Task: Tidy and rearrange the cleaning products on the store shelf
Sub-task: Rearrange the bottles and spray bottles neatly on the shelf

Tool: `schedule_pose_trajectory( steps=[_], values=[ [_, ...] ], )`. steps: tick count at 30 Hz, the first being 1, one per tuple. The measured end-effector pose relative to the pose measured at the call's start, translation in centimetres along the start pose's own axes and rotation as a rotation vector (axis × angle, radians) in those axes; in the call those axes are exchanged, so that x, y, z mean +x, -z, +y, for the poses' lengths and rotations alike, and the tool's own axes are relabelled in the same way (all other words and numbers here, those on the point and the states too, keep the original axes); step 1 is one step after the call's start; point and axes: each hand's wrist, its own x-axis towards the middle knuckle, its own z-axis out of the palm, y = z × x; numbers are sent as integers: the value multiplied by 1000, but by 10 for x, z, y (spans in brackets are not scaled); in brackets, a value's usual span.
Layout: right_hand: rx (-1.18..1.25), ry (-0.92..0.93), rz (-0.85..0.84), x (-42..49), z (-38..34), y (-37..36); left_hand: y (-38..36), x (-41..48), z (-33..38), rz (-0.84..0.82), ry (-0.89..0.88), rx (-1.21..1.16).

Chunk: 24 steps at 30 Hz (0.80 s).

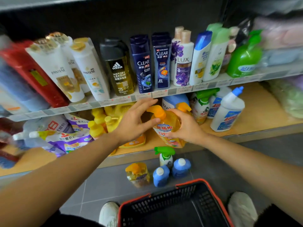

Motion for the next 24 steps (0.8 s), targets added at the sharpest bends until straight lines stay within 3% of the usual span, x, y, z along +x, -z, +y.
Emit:
schedule_pose_trajectory(
  steps=[4,12,18,24],
  values=[
    [-168,47,-97,-13,-36,30,5,5,41,-47,111,-201],
    [-677,208,-34,-62,-71,46,-1,-12,72,18,130,-157],
    [-612,238,-68,-82,-59,41,-5,-25,73,-139,-88,-143],
    [-502,135,-137,-78,-49,41,-5,-23,67,-277,-263,-43]
  ],
)
